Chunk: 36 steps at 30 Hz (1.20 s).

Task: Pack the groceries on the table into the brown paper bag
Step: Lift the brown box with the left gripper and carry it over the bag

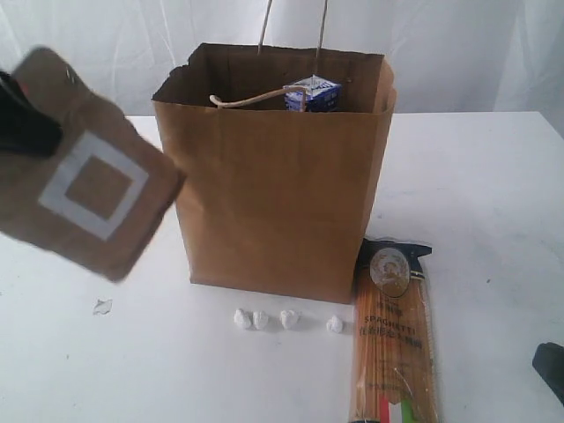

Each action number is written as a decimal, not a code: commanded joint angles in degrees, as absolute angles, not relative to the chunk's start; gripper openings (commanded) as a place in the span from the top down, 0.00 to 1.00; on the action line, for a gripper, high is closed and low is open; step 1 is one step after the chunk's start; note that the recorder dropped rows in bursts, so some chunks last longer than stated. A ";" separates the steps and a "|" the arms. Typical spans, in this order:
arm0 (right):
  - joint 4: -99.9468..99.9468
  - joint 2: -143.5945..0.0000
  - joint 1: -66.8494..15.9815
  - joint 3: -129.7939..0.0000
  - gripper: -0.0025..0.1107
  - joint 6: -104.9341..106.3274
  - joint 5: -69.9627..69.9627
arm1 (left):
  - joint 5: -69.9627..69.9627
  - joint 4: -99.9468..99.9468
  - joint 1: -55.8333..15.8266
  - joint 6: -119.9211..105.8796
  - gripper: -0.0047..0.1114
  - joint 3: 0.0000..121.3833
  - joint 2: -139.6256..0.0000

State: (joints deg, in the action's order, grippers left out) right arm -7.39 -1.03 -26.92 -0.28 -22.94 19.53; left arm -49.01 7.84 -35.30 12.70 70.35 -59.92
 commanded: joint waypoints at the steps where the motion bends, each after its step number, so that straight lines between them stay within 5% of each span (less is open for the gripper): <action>1: -7.48 -0.76 -26.85 0.00 0.98 -22.81 19.17 | -48.06 8.96 -35.37 9.47 0.96 79.64 -58.88; 12: -7.48 -0.76 -26.85 0.00 0.98 -22.81 19.17 | -49.76 10.49 -35.37 6.82 0.96 93.97 -61.72; 36: -7.48 -0.76 -26.85 0.00 0.98 -22.81 19.17 | -37.53 0.00 -35.49 -1.82 0.96 104.78 -81.34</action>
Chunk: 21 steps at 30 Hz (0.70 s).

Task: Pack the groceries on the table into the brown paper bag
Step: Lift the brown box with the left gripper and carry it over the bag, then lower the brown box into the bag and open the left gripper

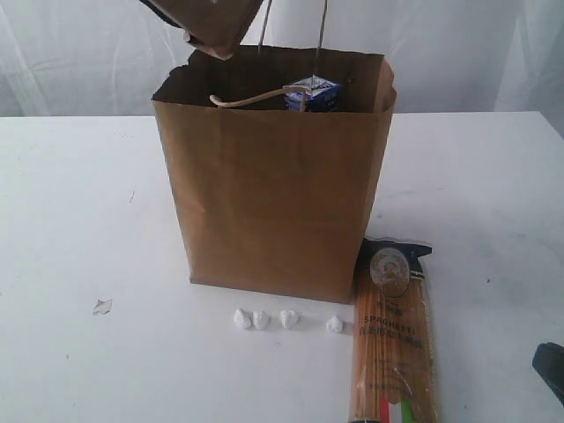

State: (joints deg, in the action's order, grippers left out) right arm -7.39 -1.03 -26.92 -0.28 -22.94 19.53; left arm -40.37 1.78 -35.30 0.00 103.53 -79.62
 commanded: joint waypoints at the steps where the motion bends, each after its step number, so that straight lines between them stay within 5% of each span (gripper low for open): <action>1: -7.48 -0.76 -26.85 0.00 0.98 -22.81 19.17 | -37.83 0.00 -35.49 -2.35 0.96 104.78 -82.03; 21: -7.48 -0.76 -26.85 0.00 0.98 -22.81 19.17 | -49.01 0.55 -35.49 -5.35 0.96 104.68 -88.58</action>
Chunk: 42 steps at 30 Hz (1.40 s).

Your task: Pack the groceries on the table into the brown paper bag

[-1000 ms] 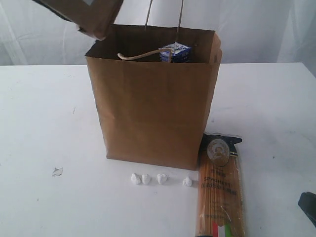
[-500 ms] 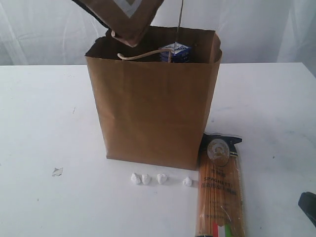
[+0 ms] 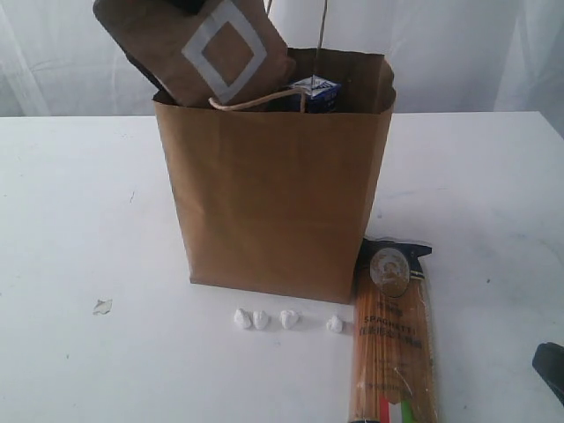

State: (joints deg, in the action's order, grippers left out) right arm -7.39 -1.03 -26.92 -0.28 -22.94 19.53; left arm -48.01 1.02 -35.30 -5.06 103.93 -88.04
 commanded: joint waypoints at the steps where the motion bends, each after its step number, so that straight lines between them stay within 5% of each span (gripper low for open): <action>1: -7.48 -0.76 -26.85 0.00 0.98 -22.81 19.17 | -50.92 0.55 -35.49 -5.35 0.96 104.68 -89.41; 11: -7.48 -0.76 -26.85 0.00 0.98 -22.81 19.17 | -48.86 0.00 -35.54 -6.25 0.92 104.68 -95.06; 13: -7.48 -0.76 -26.85 0.00 0.98 -22.81 19.17 | -48.45 0.00 -35.54 -6.25 0.75 104.68 -95.90; 16: -7.48 -0.76 -26.85 0.00 0.98 -22.81 19.17 | -47.66 0.00 -35.54 -6.25 0.35 104.68 -95.91; 18: -7.48 -0.76 -26.85 0.00 0.98 -22.81 19.17 | -47.66 0.00 -35.54 -6.03 0.29 104.68 -95.91; 28: -7.48 -0.76 -26.85 0.00 0.98 -22.81 19.17 | -44.26 0.43 -35.54 -6.03 0.31 104.78 -90.43; 33: -7.48 -0.76 -26.85 0.00 0.98 -22.81 19.17 | -45.53 2.48 -34.62 -5.77 0.53 104.78 -84.43; 37: -7.48 -0.76 -26.85 0.00 0.98 -22.81 19.17 | -46.94 3.12 -32.26 -5.77 0.91 104.78 -78.55; 42: -7.48 -0.78 -26.85 0.00 0.98 -22.81 19.17 | -49.92 4.54 -29.04 -4.39 0.96 104.65 -73.84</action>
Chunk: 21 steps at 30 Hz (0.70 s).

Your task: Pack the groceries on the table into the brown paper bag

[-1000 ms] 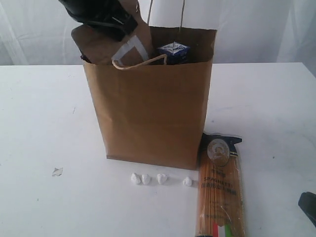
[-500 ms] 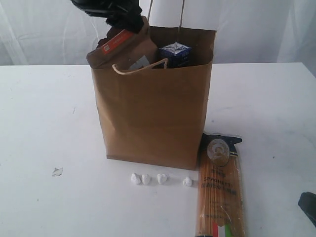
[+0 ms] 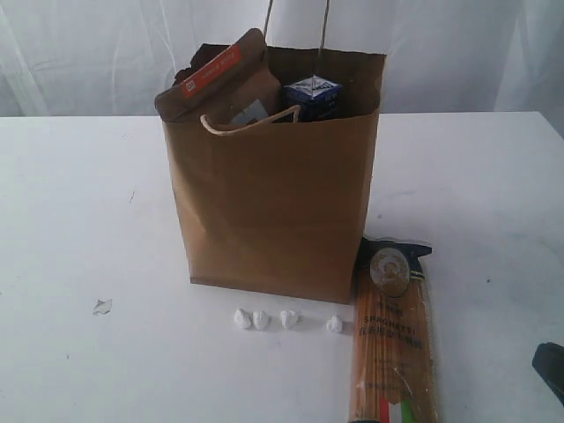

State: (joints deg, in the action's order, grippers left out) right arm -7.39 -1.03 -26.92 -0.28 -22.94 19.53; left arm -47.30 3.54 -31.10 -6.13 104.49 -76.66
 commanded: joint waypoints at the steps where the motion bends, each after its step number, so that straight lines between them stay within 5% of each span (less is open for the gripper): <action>1: -7.48 -0.78 -26.85 0.00 0.98 -22.81 19.17 | -50.14 4.78 -28.32 -3.38 0.96 104.34 -73.08; 21: -7.48 -0.78 -26.85 0.00 0.98 -22.81 19.17 | -19.65 5.07 -25.26 14.12 0.96 52.50 -40.25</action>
State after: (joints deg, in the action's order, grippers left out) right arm -7.39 -1.03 -26.92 -0.28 -22.94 19.53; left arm -22.04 5.39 -25.45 11.61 56.45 -43.28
